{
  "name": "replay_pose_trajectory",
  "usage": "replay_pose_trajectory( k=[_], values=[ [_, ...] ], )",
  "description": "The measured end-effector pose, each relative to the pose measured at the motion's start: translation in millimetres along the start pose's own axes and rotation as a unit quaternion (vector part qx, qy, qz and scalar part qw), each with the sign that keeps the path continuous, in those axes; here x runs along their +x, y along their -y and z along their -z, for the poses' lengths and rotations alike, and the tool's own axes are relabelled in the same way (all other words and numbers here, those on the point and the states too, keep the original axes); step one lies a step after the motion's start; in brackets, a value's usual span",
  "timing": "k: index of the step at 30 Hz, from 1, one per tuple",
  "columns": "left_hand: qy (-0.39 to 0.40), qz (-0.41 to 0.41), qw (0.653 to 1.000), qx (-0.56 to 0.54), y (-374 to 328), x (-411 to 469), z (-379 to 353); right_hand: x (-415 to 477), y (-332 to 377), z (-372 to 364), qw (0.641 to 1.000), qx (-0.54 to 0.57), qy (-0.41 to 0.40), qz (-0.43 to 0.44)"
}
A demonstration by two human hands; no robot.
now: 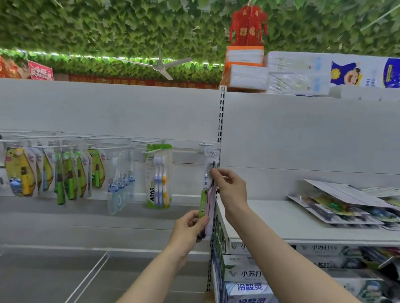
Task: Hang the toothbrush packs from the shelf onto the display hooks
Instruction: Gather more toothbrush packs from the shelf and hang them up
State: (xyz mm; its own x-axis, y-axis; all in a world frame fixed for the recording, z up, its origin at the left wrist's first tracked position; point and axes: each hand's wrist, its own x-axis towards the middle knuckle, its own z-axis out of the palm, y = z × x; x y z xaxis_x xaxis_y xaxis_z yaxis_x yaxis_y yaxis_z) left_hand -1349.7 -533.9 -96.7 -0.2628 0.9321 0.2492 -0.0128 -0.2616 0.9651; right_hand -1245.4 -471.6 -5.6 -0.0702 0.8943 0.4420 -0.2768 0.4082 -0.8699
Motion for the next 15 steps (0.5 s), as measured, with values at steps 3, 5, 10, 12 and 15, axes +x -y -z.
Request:
replay_pose_trajectory(
  k=[3, 5, 10, 12, 15],
  values=[
    [-0.006, -0.004, 1.0, -0.002, 1.2, 1.8, -0.8, 2.0, -2.1, -1.3, 1.0, 0.011, 0.008, 0.011],
    [-0.013, 0.002, 1.0, -0.001, 1.1, 6.0, -0.5, 5.5, -1.8, -2.8, 1.0, 0.006, 0.014, 0.007],
    [-0.032, 0.01, 0.999, -0.006, 7.0, 18.8, -1.4, 16.7, -8.0, -4.5, 0.999, -0.022, 0.042, -0.008],
    [-0.036, 0.009, 0.999, 0.0, 9.2, 24.4, 1.2, 21.4, -10.8, -4.2, 0.999, -0.02, 0.046, -0.012],
    [-0.035, 0.011, 0.999, 0.016, 10.8, 32.7, 4.8, 29.4, -14.9, -3.7, 0.999, -0.016, 0.046, -0.023]
  ],
)
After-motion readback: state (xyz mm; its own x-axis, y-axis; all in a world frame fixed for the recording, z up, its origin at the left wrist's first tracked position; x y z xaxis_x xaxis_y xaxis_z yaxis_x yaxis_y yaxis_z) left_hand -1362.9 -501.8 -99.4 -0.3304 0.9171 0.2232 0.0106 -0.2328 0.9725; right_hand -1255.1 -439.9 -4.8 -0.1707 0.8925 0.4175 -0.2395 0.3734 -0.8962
